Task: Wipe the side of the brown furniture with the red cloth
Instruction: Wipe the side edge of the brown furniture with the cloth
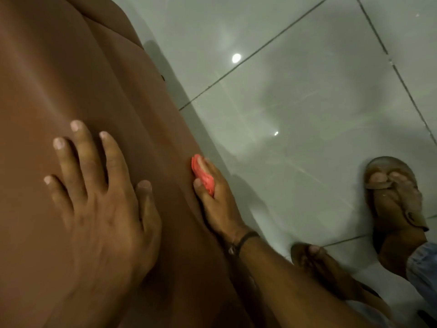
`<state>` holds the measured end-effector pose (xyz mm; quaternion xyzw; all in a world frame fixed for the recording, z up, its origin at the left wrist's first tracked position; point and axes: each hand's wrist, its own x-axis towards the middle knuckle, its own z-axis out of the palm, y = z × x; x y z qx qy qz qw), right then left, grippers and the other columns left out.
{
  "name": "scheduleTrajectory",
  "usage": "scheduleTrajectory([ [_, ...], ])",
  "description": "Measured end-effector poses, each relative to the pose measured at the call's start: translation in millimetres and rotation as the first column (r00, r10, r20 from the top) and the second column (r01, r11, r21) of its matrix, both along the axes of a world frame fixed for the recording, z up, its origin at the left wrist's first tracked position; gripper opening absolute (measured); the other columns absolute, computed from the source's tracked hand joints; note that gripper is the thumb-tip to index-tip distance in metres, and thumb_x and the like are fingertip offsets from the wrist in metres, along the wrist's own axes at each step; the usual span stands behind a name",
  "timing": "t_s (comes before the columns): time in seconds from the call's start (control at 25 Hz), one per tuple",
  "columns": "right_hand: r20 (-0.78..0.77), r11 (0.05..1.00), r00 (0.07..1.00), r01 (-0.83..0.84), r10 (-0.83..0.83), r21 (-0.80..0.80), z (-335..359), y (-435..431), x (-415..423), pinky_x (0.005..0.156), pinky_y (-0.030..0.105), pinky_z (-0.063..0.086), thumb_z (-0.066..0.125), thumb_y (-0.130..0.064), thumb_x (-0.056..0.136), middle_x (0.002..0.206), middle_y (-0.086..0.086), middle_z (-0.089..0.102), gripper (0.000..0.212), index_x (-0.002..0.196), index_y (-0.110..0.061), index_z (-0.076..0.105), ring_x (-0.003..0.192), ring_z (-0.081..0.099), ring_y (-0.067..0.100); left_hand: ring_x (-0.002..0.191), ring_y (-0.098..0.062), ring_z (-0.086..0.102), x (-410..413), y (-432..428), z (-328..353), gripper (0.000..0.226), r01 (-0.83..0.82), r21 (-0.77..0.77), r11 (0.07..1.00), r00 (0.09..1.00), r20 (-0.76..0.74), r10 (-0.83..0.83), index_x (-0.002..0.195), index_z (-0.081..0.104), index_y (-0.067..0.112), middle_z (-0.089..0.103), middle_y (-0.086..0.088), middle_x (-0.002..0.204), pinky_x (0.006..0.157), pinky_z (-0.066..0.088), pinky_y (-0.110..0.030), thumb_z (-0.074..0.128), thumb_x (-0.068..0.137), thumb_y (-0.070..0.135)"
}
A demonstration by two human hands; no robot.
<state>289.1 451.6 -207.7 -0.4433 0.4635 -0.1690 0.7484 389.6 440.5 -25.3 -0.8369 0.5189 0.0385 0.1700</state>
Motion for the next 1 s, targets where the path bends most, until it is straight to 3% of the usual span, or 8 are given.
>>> scheduleTrajectory([
  [0.16, 0.023, 0.981, 0.997, -0.062, 0.067, -0.185, 6, -10, 29, 0.141, 0.043, 0.012, 0.036, -0.072, 0.108, 0.182, -0.020, 0.024, 0.063, 0.167, -0.062, 0.019, 0.173, 0.018, 0.015, 0.168, -0.048, 0.013, 17, 10, -19, 0.079, 0.002, -0.090, 0.996, 0.999, -0.035, -0.006, 0.176, 0.001, 0.029, 0.003, -0.017, 0.184, 0.128, 0.025, -0.074, 0.024, 0.106, 0.054],
  [0.28, 0.037, 0.998, 0.999, -0.008, 0.010, -0.064, -23, -18, 15, 0.143, 0.048, 0.019, 0.055, -0.033, 0.114, 0.182, 0.003, 0.036, 0.061, 0.171, -0.021, 0.039, 0.172, 0.027, 0.022, 0.171, -0.041, 0.008, 27, 14, -26, 0.077, 0.016, -0.111, 0.994, 1.000, -0.023, -0.018, 0.168, -0.016, 0.050, 0.001, -0.009, 0.186, 0.131, 0.022, -0.070, 0.028, 0.105, 0.054],
  [0.36, -0.001, 0.992, 1.000, 0.019, -0.019, 0.124, -17, 21, -27, 0.142, 0.048, 0.021, 0.058, -0.022, 0.114, 0.182, 0.003, 0.036, 0.060, 0.170, -0.016, 0.040, 0.172, 0.028, 0.021, 0.172, -0.038, 0.006, 21, 19, -21, 0.079, -0.028, -0.132, 0.991, 0.997, -0.069, 0.019, 0.165, -0.018, 0.055, 0.000, -0.006, 0.186, 0.132, 0.020, -0.069, 0.032, 0.105, 0.050],
  [0.52, 0.024, 0.994, 0.994, -0.107, 0.108, -0.037, 33, 46, -39, 0.142, 0.036, 0.007, 0.045, -0.061, 0.107, 0.185, -0.017, 0.022, 0.068, 0.170, -0.052, 0.024, 0.174, 0.013, 0.011, 0.171, -0.041, 0.007, -21, 46, -10, 0.081, -0.080, -0.076, 0.994, 0.994, -0.077, 0.074, 0.176, 0.002, 0.027, 0.000, -0.008, 0.186, 0.131, 0.022, -0.071, 0.033, 0.103, 0.046],
  [0.68, 0.004, 0.993, 0.993, -0.117, 0.117, -0.023, 10, 26, -35, 0.144, 0.039, 0.010, 0.053, -0.039, 0.114, 0.185, -0.003, 0.027, 0.064, 0.173, -0.028, 0.032, 0.175, 0.017, 0.019, 0.166, -0.052, 0.014, -65, 58, 6, 0.082, -0.077, 0.006, 0.997, 0.997, 0.009, 0.077, 0.170, 0.024, -0.004, 0.011, -0.026, 0.182, 0.131, 0.017, -0.068, 0.047, 0.098, 0.027],
  [0.8, -0.072, 0.984, 0.995, -0.050, 0.063, 0.173, 26, 77, -83, 0.143, 0.045, 0.017, 0.053, -0.040, 0.114, 0.184, -0.010, 0.026, 0.061, 0.170, -0.041, 0.028, 0.174, 0.017, 0.014, 0.166, -0.053, 0.014, -93, 71, 10, 0.080, -0.127, 0.037, 0.991, 0.992, 0.019, 0.126, 0.167, 0.031, -0.009, 0.015, -0.028, 0.180, 0.129, 0.016, -0.071, 0.050, 0.096, 0.023],
  [0.92, -0.021, 0.997, 0.997, -0.079, 0.078, -0.022, 52, 90, -76, 0.144, 0.043, 0.011, 0.042, -0.070, 0.106, 0.185, -0.020, 0.021, 0.058, 0.158, -0.074, 0.015, 0.174, 0.011, 0.011, 0.166, -0.055, 0.013, -100, 79, 8, 0.079, -0.104, 0.040, 0.994, 0.994, 0.046, 0.103, 0.167, 0.031, -0.009, 0.016, -0.029, 0.180, 0.130, 0.014, -0.070, 0.050, 0.097, 0.022],
  [1.0, -0.009, 0.990, 0.994, -0.111, 0.110, -0.083, 39, 71, -64, 0.140, 0.033, 0.006, 0.045, -0.063, 0.109, 0.184, -0.020, 0.021, 0.062, 0.165, -0.062, 0.021, 0.173, 0.012, 0.010, 0.167, -0.052, 0.010, -93, 80, 6, 0.079, -0.087, 0.048, 0.995, 0.994, 0.063, 0.084, 0.168, 0.027, -0.006, 0.013, -0.028, 0.181, 0.131, 0.013, -0.069, 0.048, 0.098, 0.024],
])
